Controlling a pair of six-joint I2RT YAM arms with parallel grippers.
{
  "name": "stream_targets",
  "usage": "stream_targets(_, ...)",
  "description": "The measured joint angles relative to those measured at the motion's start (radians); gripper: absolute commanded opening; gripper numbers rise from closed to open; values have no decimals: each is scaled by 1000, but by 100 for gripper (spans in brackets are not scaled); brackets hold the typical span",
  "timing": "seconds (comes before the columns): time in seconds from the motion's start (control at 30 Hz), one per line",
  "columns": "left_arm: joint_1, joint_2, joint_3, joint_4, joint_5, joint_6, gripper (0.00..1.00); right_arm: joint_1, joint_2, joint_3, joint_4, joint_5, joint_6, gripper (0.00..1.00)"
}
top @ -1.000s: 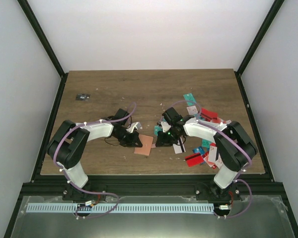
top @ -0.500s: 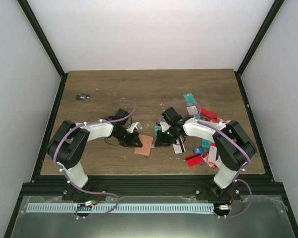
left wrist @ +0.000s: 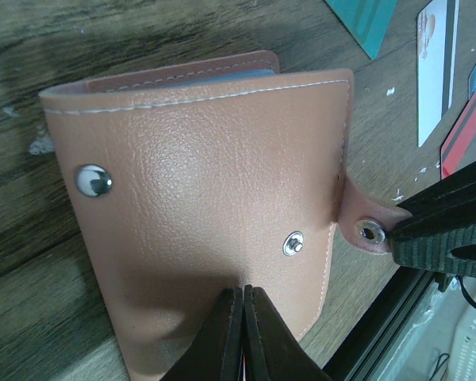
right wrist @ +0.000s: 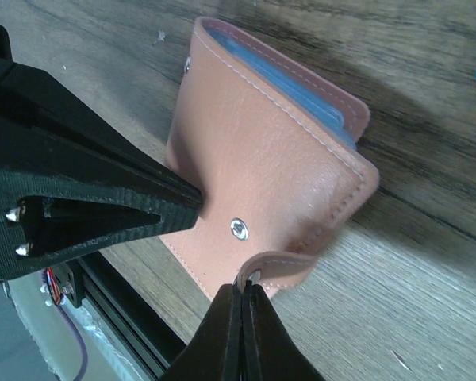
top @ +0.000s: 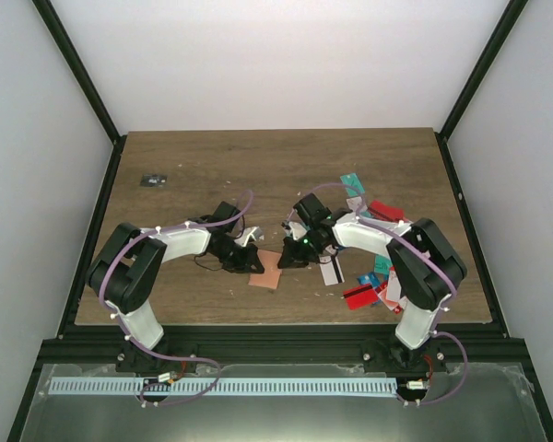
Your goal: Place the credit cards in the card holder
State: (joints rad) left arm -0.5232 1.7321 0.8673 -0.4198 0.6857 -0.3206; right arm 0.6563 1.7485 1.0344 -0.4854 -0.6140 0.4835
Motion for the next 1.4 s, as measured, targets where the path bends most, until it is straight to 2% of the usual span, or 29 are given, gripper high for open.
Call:
stream_targets(0.33,0,0,2,-3,0,11,4,12,77,61,-16,-23,3,1)
stream_targets(1.4,0,0,2,-5,0,12,4,28,155,150,-92,-30,0,1)
